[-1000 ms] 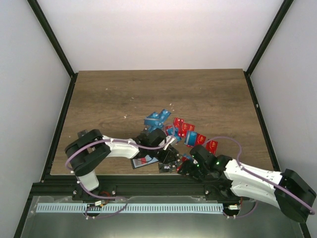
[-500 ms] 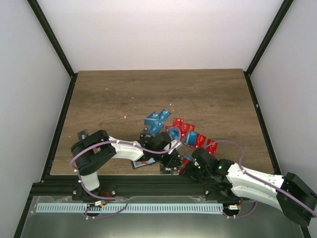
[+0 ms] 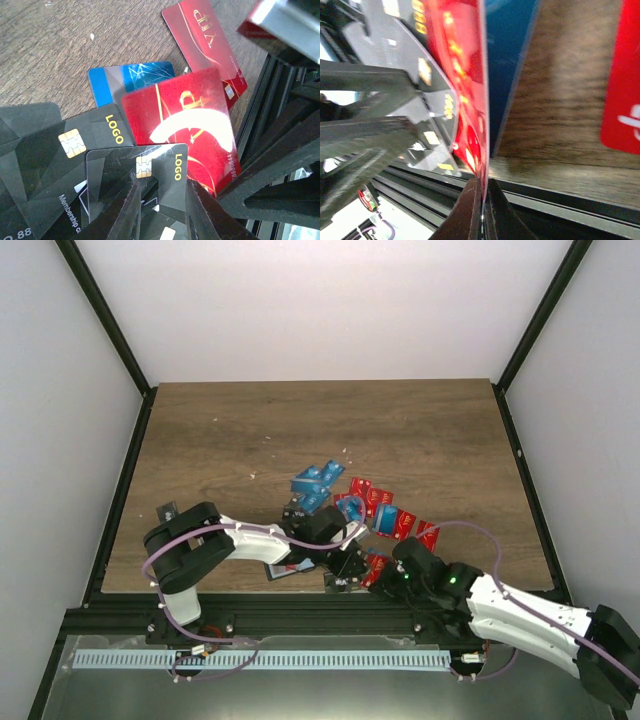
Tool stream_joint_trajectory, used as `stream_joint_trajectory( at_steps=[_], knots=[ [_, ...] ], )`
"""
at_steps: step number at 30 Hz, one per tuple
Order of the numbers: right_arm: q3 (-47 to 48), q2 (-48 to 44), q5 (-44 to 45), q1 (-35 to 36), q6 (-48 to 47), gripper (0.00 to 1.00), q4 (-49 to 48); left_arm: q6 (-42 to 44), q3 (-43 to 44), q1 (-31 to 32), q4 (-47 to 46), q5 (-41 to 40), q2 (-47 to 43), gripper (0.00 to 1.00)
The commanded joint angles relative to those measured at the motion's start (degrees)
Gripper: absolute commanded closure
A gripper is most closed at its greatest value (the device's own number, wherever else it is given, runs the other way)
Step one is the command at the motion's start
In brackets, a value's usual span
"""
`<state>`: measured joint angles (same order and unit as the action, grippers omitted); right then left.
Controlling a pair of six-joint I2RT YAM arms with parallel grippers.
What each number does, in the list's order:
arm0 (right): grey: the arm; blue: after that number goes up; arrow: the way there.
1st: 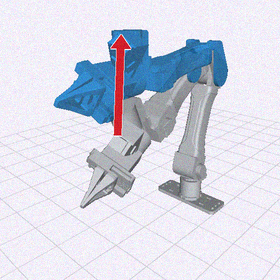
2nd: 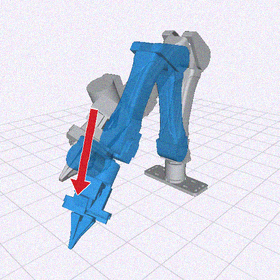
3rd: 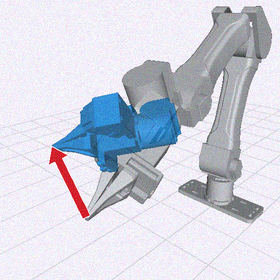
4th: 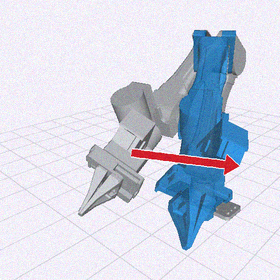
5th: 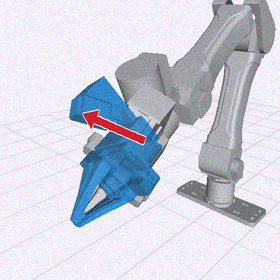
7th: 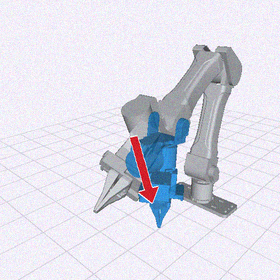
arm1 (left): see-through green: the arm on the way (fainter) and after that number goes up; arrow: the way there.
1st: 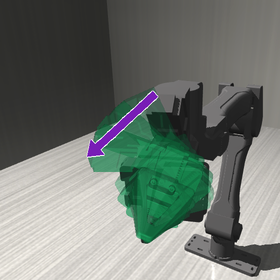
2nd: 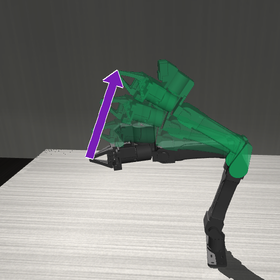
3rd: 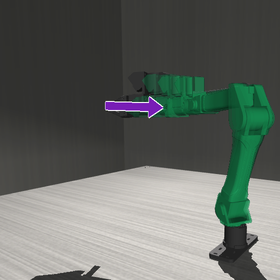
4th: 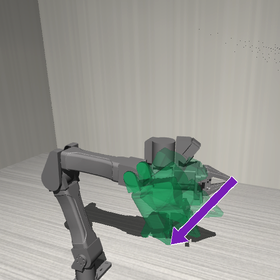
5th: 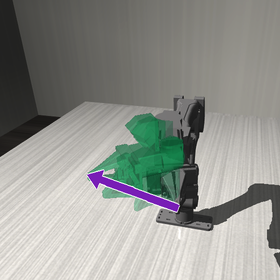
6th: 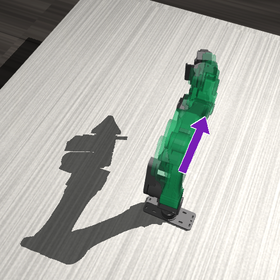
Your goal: Put the credit cards into the card holder
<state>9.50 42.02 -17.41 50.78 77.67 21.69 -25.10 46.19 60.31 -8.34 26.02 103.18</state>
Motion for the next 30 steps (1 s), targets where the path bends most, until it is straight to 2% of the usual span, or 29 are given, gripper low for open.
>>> stream_joint_trajectory(
  at_steps=[1, 8, 14, 21, 30],
  knots=[
    [4.17, -0.45, 8.21, -0.07, -0.07, 0.99, 6.14, -0.18, 0.25, 0.27, 2.97, -1.85, -0.25, 0.72],
    [12.92, 0.35, 18.24, -0.43, -2.29, 0.99, 17.18, -0.17, 1.9, -2.36, 5.33, -4.89, -5.31, 0.72],
    [19.17, 1.45, 21.84, -3.51, -9.73, 0.99, 19.5, 0.83, 0.5, -6.45, 10.11, -8.41, -15.05, 0.69],
    [26.99, 4.67, 17.53, -5.08, -28.0, 0.99, 7.67, 0.77, -6.32, -12.81, 16.85, -13.4, -31.3, 0.64],
    [28.04, 9.63, 1.25, -5.17, -44.45, 0.99, -10.41, -2.05, -9.54, -16.62, 26.15, -16.16, -53.21, 0.52]
  ],
)
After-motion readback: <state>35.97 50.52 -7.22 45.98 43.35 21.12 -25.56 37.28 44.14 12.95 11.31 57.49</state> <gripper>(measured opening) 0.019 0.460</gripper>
